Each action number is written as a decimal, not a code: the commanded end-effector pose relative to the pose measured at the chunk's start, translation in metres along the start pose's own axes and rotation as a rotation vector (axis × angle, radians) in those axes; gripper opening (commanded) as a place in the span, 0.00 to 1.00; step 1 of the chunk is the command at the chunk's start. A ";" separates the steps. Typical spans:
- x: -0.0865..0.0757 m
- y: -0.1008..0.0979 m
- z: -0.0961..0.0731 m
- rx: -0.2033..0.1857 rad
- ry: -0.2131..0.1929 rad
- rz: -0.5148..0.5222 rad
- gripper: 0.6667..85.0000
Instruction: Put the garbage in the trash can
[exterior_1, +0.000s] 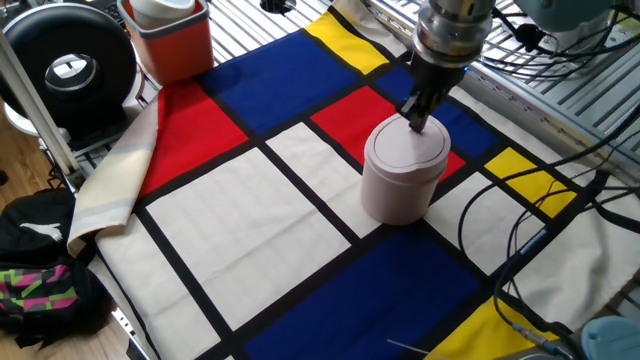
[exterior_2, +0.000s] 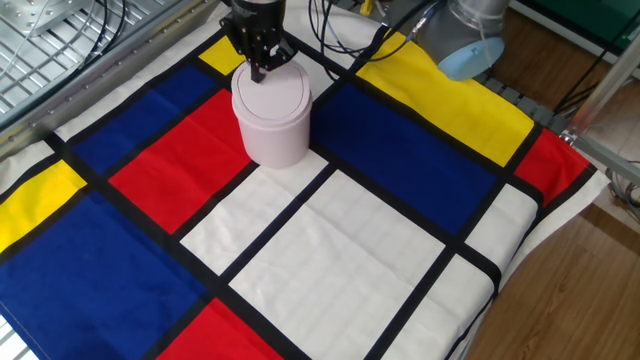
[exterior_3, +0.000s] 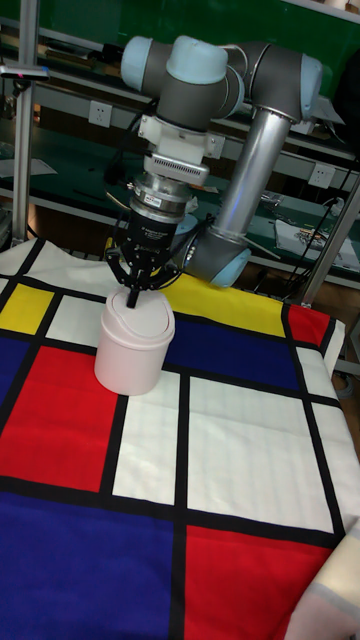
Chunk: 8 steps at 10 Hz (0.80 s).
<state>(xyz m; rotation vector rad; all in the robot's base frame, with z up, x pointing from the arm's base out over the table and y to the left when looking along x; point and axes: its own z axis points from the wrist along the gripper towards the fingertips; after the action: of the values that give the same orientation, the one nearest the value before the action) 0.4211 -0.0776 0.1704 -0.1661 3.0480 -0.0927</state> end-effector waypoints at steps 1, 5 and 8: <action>-0.015 -0.021 -0.007 0.007 0.018 -0.045 0.00; -0.043 -0.011 -0.011 -0.025 0.028 -0.042 0.00; -0.075 0.030 -0.006 -0.010 0.008 0.024 0.00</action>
<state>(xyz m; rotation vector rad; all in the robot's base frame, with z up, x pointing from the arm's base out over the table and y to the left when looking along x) 0.4712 -0.0685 0.1826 -0.1890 3.0701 -0.0897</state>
